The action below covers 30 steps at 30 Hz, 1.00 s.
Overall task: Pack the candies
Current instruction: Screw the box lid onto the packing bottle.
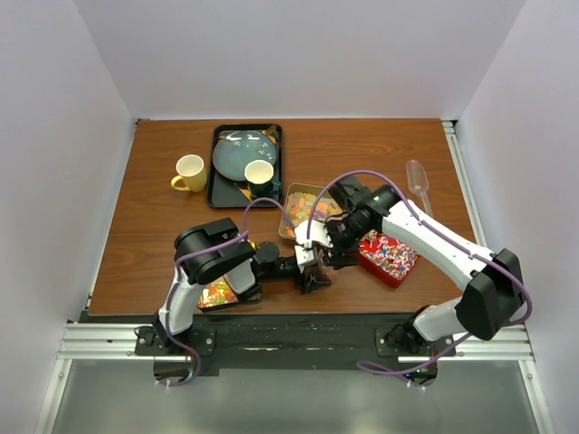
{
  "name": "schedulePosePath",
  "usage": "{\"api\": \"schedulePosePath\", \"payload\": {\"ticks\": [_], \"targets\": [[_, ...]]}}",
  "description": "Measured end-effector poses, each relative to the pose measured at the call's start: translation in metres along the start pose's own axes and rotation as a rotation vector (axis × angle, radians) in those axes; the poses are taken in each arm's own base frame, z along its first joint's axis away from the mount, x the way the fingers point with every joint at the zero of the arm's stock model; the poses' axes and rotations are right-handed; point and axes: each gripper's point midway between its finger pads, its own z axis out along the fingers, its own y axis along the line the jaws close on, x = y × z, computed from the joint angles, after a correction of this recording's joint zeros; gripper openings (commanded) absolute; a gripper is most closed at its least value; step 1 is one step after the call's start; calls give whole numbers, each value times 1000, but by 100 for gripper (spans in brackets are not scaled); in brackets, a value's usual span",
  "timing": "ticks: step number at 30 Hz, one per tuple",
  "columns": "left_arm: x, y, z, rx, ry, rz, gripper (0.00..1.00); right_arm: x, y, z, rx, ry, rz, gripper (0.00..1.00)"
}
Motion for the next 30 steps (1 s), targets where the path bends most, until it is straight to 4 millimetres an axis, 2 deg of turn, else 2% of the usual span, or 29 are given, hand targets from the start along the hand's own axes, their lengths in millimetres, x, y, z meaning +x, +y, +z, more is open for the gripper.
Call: {"api": "schedulePosePath", "payload": {"ticks": [18,21,25,30], "targets": [[0,0,0,-1,0,0,31,5,-2,1,146,-23,265,53],[0,0,0,0,0,0,29,6,-2,1,166,-27,321,54],[0,0,0,0,0,-1,17,7,-2,1,191,-33,374,54],[0,1,0,-2,0,-1,13,7,-3,0,213,-31,424,55]]}}
